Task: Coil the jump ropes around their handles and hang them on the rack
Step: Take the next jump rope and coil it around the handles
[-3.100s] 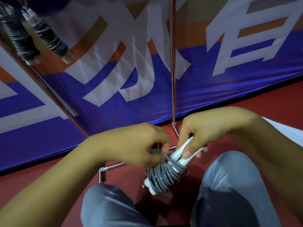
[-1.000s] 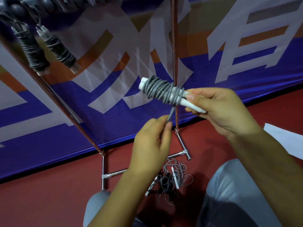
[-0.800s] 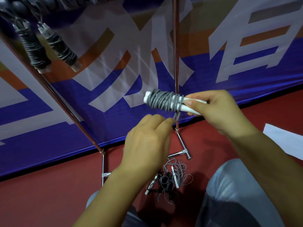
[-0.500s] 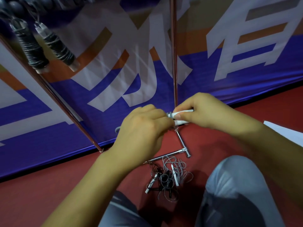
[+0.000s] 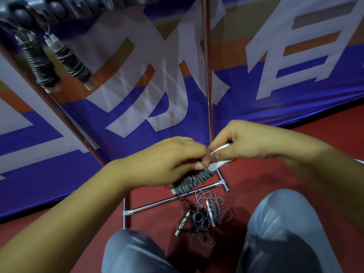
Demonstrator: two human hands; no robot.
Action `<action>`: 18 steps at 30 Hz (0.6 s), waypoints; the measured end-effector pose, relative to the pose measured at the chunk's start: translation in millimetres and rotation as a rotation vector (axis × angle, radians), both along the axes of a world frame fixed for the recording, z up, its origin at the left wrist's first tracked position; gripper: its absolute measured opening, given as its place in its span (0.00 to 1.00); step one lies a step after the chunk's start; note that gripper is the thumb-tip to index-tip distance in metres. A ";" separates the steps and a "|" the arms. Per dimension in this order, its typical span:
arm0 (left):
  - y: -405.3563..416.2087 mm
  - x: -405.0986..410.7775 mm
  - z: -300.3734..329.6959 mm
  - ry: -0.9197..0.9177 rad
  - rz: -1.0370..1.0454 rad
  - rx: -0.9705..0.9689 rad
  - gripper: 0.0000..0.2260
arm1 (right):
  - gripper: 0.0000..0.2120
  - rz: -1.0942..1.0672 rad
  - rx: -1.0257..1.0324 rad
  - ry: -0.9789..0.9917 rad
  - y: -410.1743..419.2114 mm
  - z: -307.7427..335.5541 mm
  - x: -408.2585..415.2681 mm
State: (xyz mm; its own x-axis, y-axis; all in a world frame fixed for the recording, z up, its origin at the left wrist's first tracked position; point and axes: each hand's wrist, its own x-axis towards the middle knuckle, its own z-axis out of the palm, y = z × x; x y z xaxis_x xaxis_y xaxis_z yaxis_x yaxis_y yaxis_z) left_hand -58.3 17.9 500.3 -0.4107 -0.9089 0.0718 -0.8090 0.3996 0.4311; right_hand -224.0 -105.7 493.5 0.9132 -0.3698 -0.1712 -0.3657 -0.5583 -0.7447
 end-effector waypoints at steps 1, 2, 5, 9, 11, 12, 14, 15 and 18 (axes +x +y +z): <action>0.7 0.3 0.5 0.004 0.002 0.035 0.06 | 0.06 0.024 -0.001 0.005 0.9 -0.4 -0.6; 1.8 0.4 0.9 0.020 0.013 0.071 0.06 | 0.09 0.045 0.002 0.006 2.1 -0.2 -1.2; 4.8 1.3 4.3 0.199 0.098 0.167 0.04 | 0.17 0.091 -0.003 -0.008 6.4 4.6 -2.7; 6.2 1.8 12.8 0.320 0.153 0.206 0.06 | 0.14 0.179 -0.138 -0.003 13.6 12.1 -2.7; 4.6 1.2 13.8 0.310 0.165 0.240 0.10 | 0.05 0.231 -0.182 0.002 16.3 13.7 -4.0; 3.7 1.8 13.5 0.316 0.173 0.265 0.12 | 0.04 0.264 -0.195 0.000 17.2 14.4 -5.4; 3.1 7.5 12.2 0.351 0.209 0.283 0.14 | 0.05 0.362 -0.207 -0.027 19.9 15.1 -8.9; 3.3 11.9 11.5 0.400 0.229 0.288 0.14 | 0.05 0.405 -0.209 -0.046 21.8 14.9 -11.2; 5.6 18.0 9.4 0.466 0.232 0.297 0.09 | 0.08 0.426 -0.162 -0.099 24.4 11.7 -18.5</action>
State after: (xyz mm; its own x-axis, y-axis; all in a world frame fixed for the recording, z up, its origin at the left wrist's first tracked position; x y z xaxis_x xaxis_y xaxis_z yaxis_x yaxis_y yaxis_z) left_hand -40.4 23.6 509.7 -0.1857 -0.9798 -0.0742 -0.5593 0.0433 0.8278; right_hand -242.5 -81.3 505.2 0.9985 0.0273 -0.0467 -0.0100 -0.7553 -0.6553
